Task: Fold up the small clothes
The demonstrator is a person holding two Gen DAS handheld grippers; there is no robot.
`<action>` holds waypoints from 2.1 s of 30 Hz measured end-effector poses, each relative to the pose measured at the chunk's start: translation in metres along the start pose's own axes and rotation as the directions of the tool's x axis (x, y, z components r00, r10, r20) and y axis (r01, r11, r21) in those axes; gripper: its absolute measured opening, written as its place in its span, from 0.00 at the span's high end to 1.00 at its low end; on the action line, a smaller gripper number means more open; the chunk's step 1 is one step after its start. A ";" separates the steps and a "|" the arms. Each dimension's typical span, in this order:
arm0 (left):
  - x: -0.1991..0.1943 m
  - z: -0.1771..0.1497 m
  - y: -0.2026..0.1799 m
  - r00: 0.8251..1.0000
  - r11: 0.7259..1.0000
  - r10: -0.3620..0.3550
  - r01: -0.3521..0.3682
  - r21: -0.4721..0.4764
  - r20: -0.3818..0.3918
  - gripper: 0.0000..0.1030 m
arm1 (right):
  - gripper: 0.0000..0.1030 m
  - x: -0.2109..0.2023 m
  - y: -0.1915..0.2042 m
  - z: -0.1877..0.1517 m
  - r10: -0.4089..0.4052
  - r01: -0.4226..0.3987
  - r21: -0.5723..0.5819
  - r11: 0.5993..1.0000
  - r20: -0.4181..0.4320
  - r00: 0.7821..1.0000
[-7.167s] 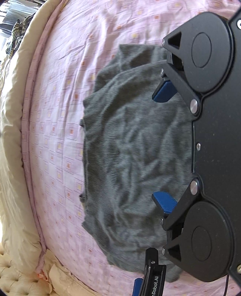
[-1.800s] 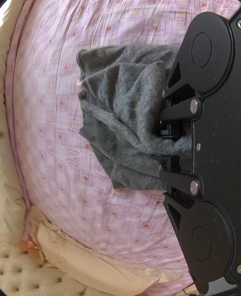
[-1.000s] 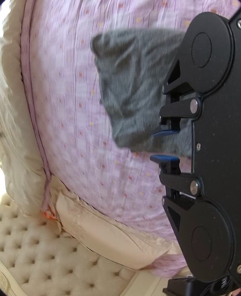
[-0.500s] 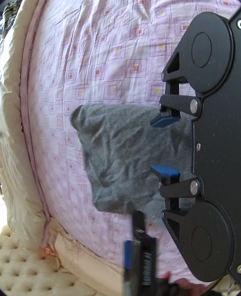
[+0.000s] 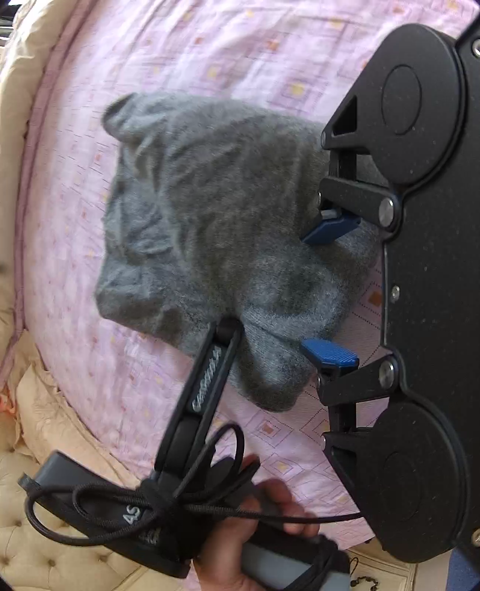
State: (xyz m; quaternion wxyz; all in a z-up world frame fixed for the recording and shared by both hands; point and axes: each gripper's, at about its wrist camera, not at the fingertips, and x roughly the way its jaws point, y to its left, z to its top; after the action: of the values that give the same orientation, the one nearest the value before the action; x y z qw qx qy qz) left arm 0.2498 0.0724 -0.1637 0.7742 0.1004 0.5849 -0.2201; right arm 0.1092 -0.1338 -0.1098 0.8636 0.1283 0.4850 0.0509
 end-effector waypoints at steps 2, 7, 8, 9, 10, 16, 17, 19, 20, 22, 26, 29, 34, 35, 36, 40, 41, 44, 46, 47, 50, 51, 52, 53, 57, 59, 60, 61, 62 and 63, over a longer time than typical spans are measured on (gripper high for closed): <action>-0.014 0.004 -0.003 0.999 1.000 0.015 -0.015 0.012 0.030 0.10 | 0.34 -0.012 -0.008 0.001 -0.003 0.003 0.022 1.000 0.033 0.999; -0.041 0.029 -0.015 0.985 0.999 -0.025 0.016 0.051 0.173 0.10 | 0.28 -0.035 -0.033 0.007 -0.052 0.047 0.046 0.998 0.113 0.992; -0.040 0.037 -0.018 0.981 0.998 -0.041 0.032 0.051 0.189 0.10 | 0.26 -0.038 -0.038 0.009 -0.061 0.056 0.046 0.997 0.124 0.990; -0.038 0.044 -0.020 0.979 0.998 -0.055 0.046 0.050 0.198 0.10 | 0.26 -0.040 -0.040 0.012 -0.069 0.063 0.045 0.997 0.136 0.988; -0.034 0.051 -0.023 0.977 0.997 -0.063 0.054 0.050 0.204 0.10 | 0.25 -0.041 -0.042 0.015 -0.075 0.070 0.043 0.997 0.146 0.986; 0.005 0.079 -0.013 0.984 0.999 0.015 -0.007 -0.047 0.178 0.10 | 0.21 -0.038 -0.055 0.034 -0.085 0.083 0.018 0.996 0.171 0.982; 0.012 0.080 -0.005 0.988 0.995 0.046 -0.033 -0.091 0.147 0.10 | 0.19 -0.036 -0.056 0.037 -0.080 0.080 0.008 0.997 0.173 0.982; 0.027 0.078 0.013 0.993 0.985 0.088 -0.075 -0.156 0.075 0.10 | 0.17 -0.031 -0.058 0.043 -0.061 0.064 -0.016 0.998 0.174 0.983; 0.032 0.074 0.022 0.994 0.981 0.090 -0.079 -0.178 0.057 0.10 | 0.16 -0.027 -0.059 0.048 -0.051 0.057 -0.029 0.998 0.172 0.984; 0.031 0.066 0.034 0.995 0.981 0.063 -0.047 -0.190 0.078 0.09 | 0.15 -0.018 -0.060 0.057 -0.029 0.040 -0.060 0.997 0.167 0.986; 0.027 0.058 0.033 0.993 0.990 0.067 -0.055 -0.131 0.097 0.08 | 0.14 0.012 -0.068 0.078 0.022 -0.012 -0.086 0.996 0.125 0.992; 0.024 0.059 0.032 0.993 0.988 0.069 -0.055 -0.147 0.092 0.08 | 0.14 0.039 -0.082 0.093 0.006 -0.002 -0.051 0.999 0.072 0.997; 0.030 0.062 0.031 0.993 0.988 0.073 -0.059 -0.144 0.092 0.07 | 0.14 0.063 -0.115 0.116 -0.080 0.077 0.086 0.993 0.032 0.996; 0.031 0.063 0.032 0.993 0.988 0.071 -0.057 -0.141 0.093 0.07 | 0.14 0.060 -0.119 0.118 -0.095 0.090 0.111 0.990 0.046 0.994; 0.031 0.064 0.032 0.994 0.988 0.066 -0.053 -0.142 0.091 0.07 | 0.14 0.055 -0.124 0.120 -0.105 0.095 0.136 0.986 0.066 0.992; 0.024 0.064 0.041 0.996 0.984 0.004 0.013 -0.180 0.090 0.08 | 0.02 0.025 -0.134 0.113 -0.134 0.103 0.198 0.975 0.148 0.980; 0.021 0.062 0.044 0.996 0.979 -0.024 0.042 -0.199 0.089 0.08 | 0.01 0.017 -0.136 0.108 -0.133 0.098 0.208 0.973 0.162 0.978; 0.010 0.051 0.052 0.991 0.959 -0.098 0.118 -0.259 0.087 0.08 | 0.00 0.001 -0.141 0.090 -0.137 0.092 0.238 0.967 0.176 0.975; -0.001 0.040 0.054 0.988 0.948 -0.121 0.145 -0.283 0.099 0.08 | 0.00 -0.003 -0.145 0.080 -0.132 0.080 0.262 0.962 0.184 0.974; -0.006 0.033 0.054 0.985 0.944 -0.134 0.160 -0.288 0.109 0.08 | 0.00 -0.006 -0.146 0.073 -0.128 0.073 0.274 0.959 0.188 0.974; -0.021 0.015 0.049 0.977 0.935 -0.171 0.201 -0.293 0.127 0.08 | 0.00 -0.012 -0.146 0.056 -0.118 0.052 0.311 0.949 0.199 0.973; -0.024 0.008 0.046 0.975 0.933 -0.183 0.212 -0.290 0.123 0.08 | 0.00 -0.013 -0.146 0.051 -0.110 0.040 0.321 0.946 0.204 0.973; -0.026 0.002 0.042 0.974 0.933 -0.198 0.222 -0.283 0.113 0.08 | 0.00 -0.013 -0.146 0.047 -0.100 0.028 0.330 0.944 0.206 0.973; -0.027 -0.004 0.037 0.972 0.933 -0.213 0.233 -0.273 0.102 0.08 | 0.00 -0.011 -0.147 0.045 -0.090 0.016 0.339 0.941 0.205 0.975; -0.019 -0.025 0.024 0.968 0.936 -0.247 0.251 -0.248 0.049 0.08 | 0.00 0.004 -0.146 0.041 -0.052 -0.017 0.373 0.928 0.174 0.983; -0.012 -0.031 0.020 0.965 0.934 -0.260 0.258 -0.248 0.028 0.08 | 0.00 0.012 -0.147 0.042 -0.031 -0.034 0.386 0.922 0.162 0.986; -0.008 -0.032 0.018 0.964 0.933 -0.264 0.262 -0.247 0.024 0.08 | 0.00 0.015 -0.148 0.042 -0.020 -0.043 0.391 0.919 0.156 0.988; -0.005 -0.032 0.016 0.963 0.933 -0.269 0.266 -0.243 0.024 0.08 | 0.00 0.019 -0.148 0.043 -0.010 -0.050 0.397 0.916 0.148 0.989; -0.002 -0.031 0.014 0.961 0.933 -0.274 0.273 -0.235 0.027 0.08 | 0.00 0.024 -0.149 0.044 0.001 -0.058 0.404 0.913 0.139 0.990; 0.000 -0.029 0.012 0.960 0.933 -0.279 0.280 -0.227 0.034 0.08 | 0.00 0.028 -0.150 0.045 0.012 -0.064 0.410 0.910 0.129 0.992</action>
State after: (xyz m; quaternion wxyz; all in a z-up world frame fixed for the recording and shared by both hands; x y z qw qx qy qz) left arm 0.2307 0.0950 -0.1732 0.7417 -0.0740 0.6143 -0.2590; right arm 0.1566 -0.2796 -0.1510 0.8441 0.3201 0.4279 -0.0440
